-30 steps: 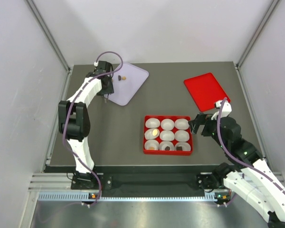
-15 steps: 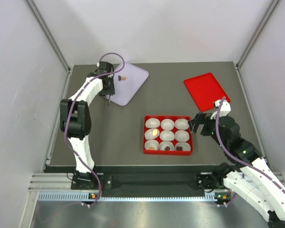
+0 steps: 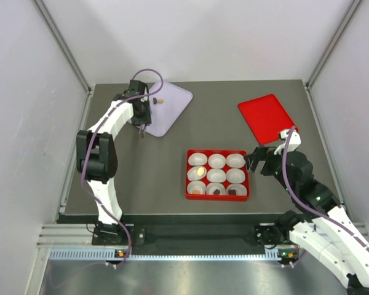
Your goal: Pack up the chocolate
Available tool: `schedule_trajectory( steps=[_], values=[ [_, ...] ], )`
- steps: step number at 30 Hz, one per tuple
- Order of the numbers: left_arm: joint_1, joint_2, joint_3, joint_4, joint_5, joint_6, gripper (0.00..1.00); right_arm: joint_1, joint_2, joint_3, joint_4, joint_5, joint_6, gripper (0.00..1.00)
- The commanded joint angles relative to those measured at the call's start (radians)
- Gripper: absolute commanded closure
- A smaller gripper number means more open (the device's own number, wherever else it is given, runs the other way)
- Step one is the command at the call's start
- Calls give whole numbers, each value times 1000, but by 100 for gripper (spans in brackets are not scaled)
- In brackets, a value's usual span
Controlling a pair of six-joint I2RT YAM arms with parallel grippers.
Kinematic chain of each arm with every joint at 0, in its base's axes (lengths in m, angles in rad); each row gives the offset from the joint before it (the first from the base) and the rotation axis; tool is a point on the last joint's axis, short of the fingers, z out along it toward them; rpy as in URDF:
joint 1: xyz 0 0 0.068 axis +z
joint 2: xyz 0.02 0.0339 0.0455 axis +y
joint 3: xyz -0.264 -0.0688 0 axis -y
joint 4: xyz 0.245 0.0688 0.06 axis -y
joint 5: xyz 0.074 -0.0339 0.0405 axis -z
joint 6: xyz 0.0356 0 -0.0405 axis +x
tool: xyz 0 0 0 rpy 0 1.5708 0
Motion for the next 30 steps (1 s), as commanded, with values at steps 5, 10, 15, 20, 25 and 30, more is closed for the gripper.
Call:
schedule_trajectory(
  steps=[5,10,15,20,25,30],
  values=[
    [-63,-164,-46,-55,40,17,60,-10,-34,7,12,18,9,0],
    [-81,-208,-86,-55,50,5,61,-9,-8,33,15,10,6,0],
    [-89,-231,-81,-75,65,-2,61,-9,-26,33,17,10,12,0],
    [-100,-273,-83,-81,160,12,61,-9,-28,36,2,10,9,0],
    [-176,-319,-89,-133,263,64,62,-9,-49,56,-23,39,-5,0],
    [-337,-383,-92,-217,267,92,64,-9,-56,64,-40,44,-5,0]
  ],
)
